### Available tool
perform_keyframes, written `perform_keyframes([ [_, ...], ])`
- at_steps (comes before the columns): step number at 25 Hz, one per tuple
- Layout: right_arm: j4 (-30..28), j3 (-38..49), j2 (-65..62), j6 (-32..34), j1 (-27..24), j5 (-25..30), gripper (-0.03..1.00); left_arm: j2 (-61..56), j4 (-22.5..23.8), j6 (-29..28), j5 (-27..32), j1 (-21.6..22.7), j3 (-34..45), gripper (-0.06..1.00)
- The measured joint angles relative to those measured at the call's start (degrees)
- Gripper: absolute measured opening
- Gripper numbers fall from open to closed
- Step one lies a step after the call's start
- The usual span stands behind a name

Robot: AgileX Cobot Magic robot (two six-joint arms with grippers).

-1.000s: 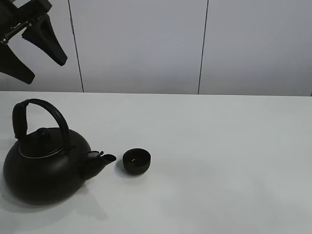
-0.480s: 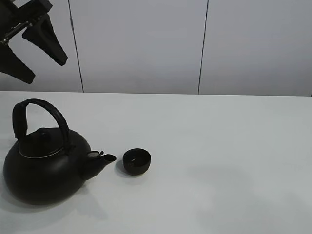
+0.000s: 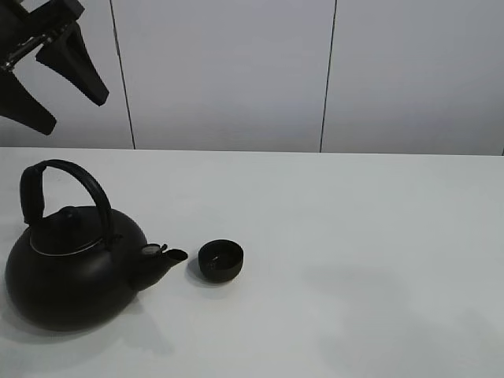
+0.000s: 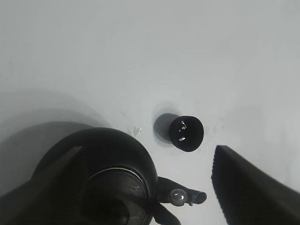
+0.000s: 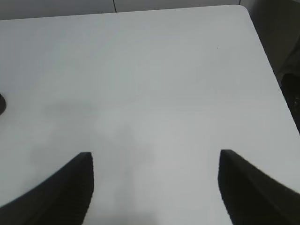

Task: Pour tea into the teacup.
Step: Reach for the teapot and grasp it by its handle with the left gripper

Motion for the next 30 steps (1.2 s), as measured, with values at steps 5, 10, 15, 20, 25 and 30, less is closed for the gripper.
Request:
perform_keyframes([
  [5, 0.0, 0.1, 0.0, 0.1, 0.0, -0.1, 0.51, 0.0, 0.0, 0.0, 0.0, 0.0, 0.0, 0.53],
  [10, 0.0, 0.1, 0.0, 0.1, 0.0, -0.2, 0.51, 0.0, 0.0, 0.0, -1.7, 0.0, 0.0, 0.53],
  [15, 0.0, 0.1, 0.0, 0.1, 0.0, -0.2, 0.51, 0.0, 0.0, 0.5, -4.1, 0.0, 0.0, 0.53],
  [20, 0.0, 0.1, 0.0, 0.1, 0.0, -0.2, 0.51, 0.0, 3.3, 4.2, -6.3, 0.0, 0.0, 0.53],
  [25, 0.0, 0.1, 0.0, 0.1, 0.0, -0.2, 0.51, -2.5, 11.3, 2.1, -12.9, -0.8, 0.0, 0.53],
  [30, 0.0, 0.1, 0.0, 0.1, 0.0, -0.2, 0.51, -13.9, 27.9, -10.5, -21.0, -5.8, 0.5, 0.53],
])
